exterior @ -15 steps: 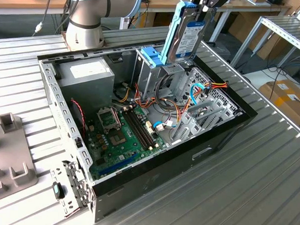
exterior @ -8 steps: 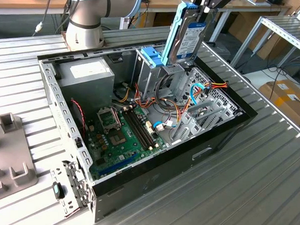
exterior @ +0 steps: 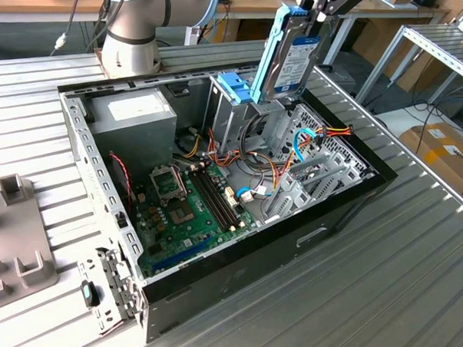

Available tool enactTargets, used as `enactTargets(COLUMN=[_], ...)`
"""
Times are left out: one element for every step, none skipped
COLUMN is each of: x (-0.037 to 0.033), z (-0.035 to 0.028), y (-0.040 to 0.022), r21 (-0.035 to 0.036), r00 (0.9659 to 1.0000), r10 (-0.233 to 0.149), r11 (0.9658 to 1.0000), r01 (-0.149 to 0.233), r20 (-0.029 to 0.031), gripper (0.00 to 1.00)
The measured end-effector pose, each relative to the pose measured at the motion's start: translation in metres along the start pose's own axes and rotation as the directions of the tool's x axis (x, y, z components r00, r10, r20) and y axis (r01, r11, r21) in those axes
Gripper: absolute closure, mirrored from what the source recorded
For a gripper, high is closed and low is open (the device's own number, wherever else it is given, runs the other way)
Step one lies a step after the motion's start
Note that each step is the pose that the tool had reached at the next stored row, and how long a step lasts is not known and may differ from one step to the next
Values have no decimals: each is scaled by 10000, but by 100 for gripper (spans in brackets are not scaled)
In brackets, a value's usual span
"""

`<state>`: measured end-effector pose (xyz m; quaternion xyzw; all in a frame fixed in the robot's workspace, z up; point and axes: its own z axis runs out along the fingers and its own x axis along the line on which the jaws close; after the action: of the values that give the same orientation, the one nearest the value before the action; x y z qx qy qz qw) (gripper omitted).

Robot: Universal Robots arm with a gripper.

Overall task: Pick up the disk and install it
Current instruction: 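Pick up the disk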

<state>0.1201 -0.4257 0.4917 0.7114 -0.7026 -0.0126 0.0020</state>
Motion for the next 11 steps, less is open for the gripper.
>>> enactTargets(x=[12,19,33,40,46,46,49,51,51,53,55], z=[0,0,0,0,0,0,0,-1,-1,-1,-1], y=[0,0,0,0,0,0,0,0,0,0,0], r21=[0,0,0,0,0,0,0,0,0,0,0], r00=[10000,10000,10000,10000,10000,10000,10000,10000,10000,10000,10000], r10=[0,0,0,0,0,0,0,0,0,0,0], r11=[10000,10000,10000,10000,10000,10000,10000,10000,10000,10000,10000], r01=[0,0,0,0,0,0,0,0,0,0,0], r20=[0,0,1,1,0,1,0,0,0,-1,0], gripper=[65,65,65,65,65,65,65,65,65,65,65])
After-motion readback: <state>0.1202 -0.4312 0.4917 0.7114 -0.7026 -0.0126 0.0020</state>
